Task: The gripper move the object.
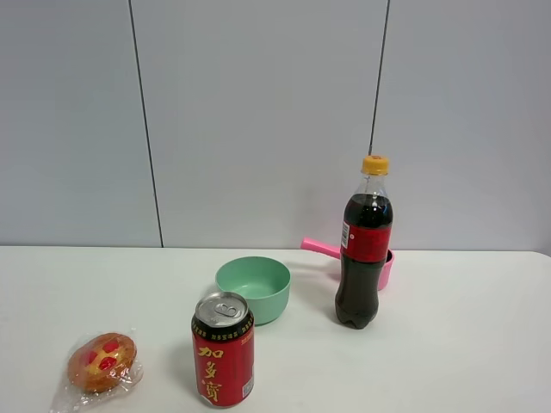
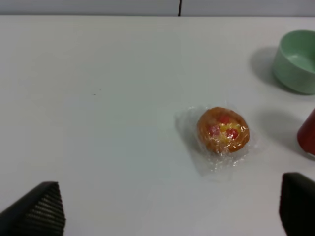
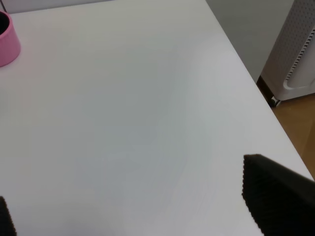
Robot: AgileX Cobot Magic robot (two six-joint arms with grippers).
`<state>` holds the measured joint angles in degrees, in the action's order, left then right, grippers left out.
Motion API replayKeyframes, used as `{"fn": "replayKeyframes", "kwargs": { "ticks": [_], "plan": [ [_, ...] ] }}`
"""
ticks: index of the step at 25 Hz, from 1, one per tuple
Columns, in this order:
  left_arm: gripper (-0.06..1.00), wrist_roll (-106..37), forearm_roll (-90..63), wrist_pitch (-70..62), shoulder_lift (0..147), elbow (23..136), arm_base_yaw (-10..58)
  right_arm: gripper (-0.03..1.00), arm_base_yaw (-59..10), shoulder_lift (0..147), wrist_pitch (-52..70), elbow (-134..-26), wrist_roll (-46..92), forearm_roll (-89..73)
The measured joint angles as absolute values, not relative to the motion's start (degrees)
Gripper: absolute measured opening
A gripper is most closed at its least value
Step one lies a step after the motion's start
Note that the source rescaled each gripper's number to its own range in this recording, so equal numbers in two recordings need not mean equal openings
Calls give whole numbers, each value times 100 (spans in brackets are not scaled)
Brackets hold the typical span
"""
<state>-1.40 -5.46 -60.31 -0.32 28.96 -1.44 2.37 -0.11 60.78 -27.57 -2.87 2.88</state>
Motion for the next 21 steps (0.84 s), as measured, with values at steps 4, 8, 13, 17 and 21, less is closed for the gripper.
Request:
{"fn": "replayKeyframes", "kwargs": {
  "ticks": [4,8,13,17,21],
  "plan": [
    [77,-140,-540,-6031,-32,2896,-144,100,237,-11,6078,-2757,-287,288],
    [77,-140,-540,-6031,-32,2896,-144,100,237,-11,6078,-2757,-287,288],
    [77,-140,-534,-6031,-32,2896,-144,100,237,-11,6078,-2757,-287,288],
    [77,-140,-443,-6031,-32,2896,-144,100,237,-11,6078,-2757,-287,288],
    [77,-140,-425,-6031,-32,2896,-144,100,237,-11,6078,-2757,-287,288]
  ]
}}
